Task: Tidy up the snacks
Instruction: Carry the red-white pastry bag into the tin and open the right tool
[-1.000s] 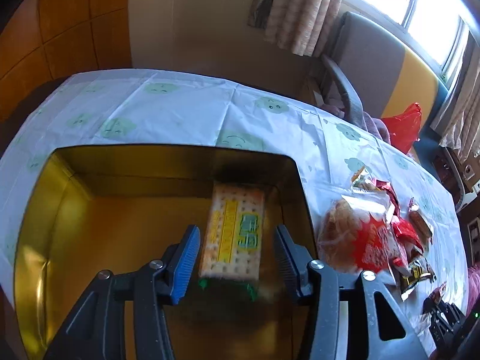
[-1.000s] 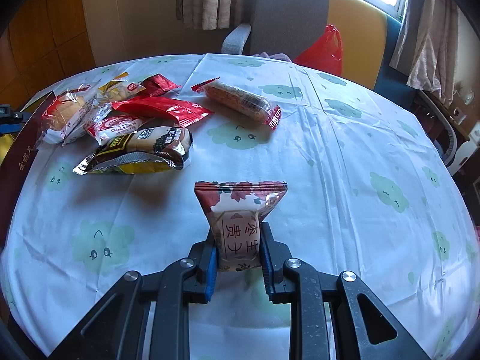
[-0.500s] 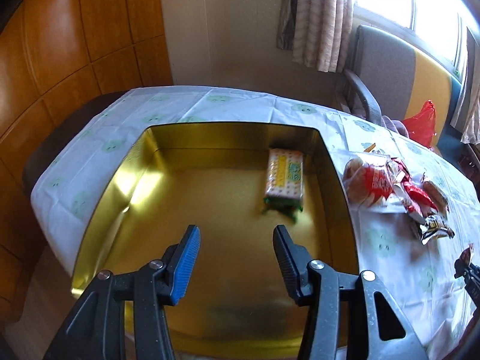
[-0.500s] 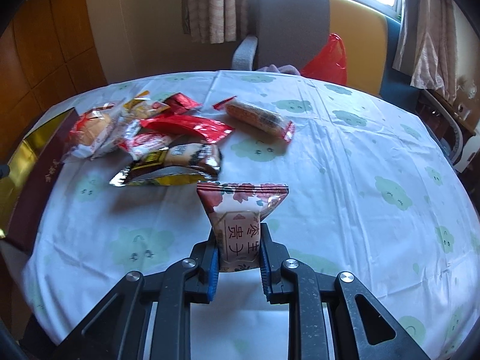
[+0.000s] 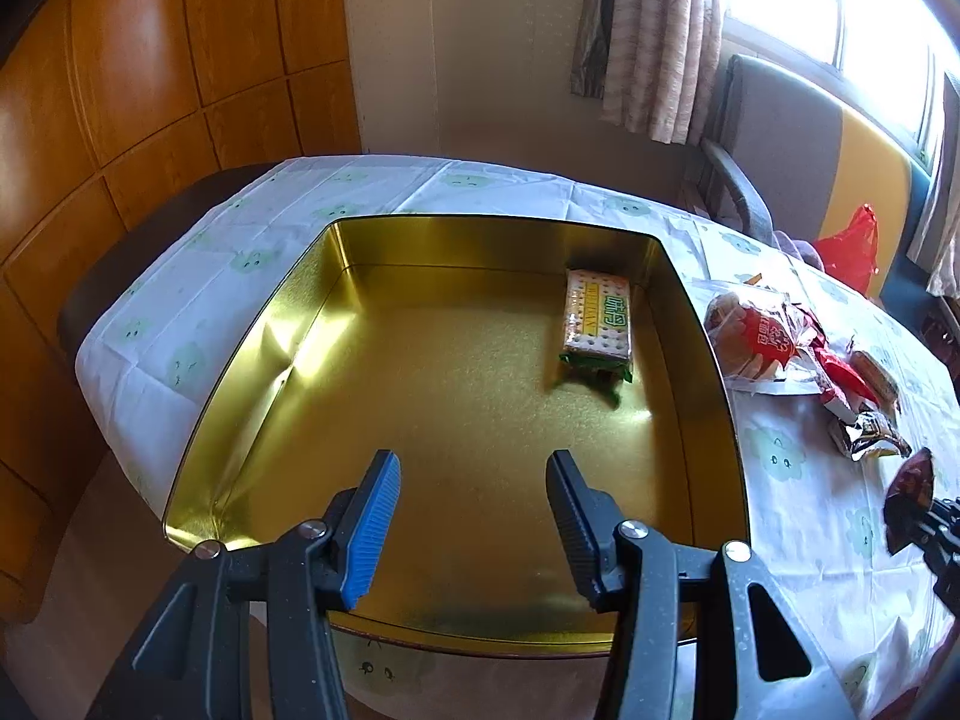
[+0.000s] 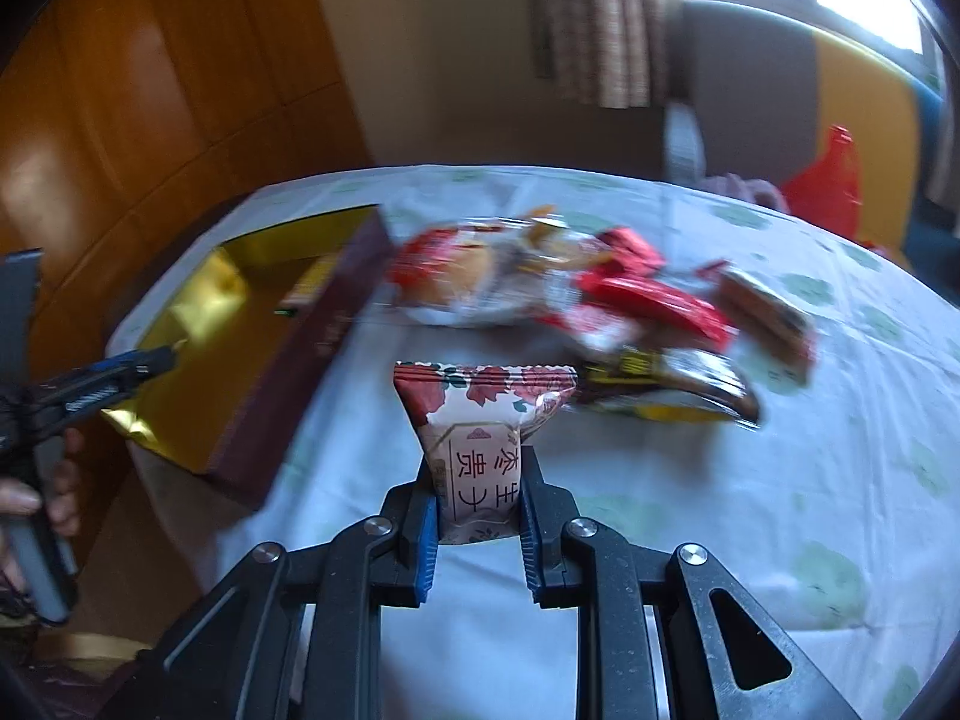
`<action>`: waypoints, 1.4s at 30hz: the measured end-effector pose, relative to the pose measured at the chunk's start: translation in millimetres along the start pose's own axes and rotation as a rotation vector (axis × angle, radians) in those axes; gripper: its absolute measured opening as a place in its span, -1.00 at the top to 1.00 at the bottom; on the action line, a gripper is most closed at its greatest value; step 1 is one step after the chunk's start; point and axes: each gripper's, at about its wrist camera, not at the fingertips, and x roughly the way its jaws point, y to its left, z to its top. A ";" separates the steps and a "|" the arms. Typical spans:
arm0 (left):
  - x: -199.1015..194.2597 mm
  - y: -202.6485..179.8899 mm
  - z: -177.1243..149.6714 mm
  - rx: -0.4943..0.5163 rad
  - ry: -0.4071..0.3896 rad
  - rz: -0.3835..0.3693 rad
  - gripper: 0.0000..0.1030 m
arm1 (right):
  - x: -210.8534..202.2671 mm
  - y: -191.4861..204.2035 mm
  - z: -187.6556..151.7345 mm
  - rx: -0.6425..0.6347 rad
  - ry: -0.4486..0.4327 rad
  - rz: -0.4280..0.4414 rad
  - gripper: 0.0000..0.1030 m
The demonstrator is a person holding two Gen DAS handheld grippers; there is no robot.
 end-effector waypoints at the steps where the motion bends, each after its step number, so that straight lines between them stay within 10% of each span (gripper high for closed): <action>1: -0.2 2.3 -0.4 -0.008 -0.002 0.001 0.00 | 2.5 11.8 3.8 -0.018 0.002 0.027 0.56; 14: 6.0 45.4 -6.6 -0.096 0.010 0.048 0.00 | 52.9 115.7 57.7 -0.125 0.040 0.244 0.56; 23: 9.2 41.8 -11.6 -0.069 0.014 0.029 0.00 | 93.3 140.4 66.9 -0.145 0.075 0.189 0.22; 42: -8.9 9.2 -13.2 0.039 -0.028 0.015 0.00 | 42.5 98.6 34.8 -0.042 -0.049 0.090 -0.22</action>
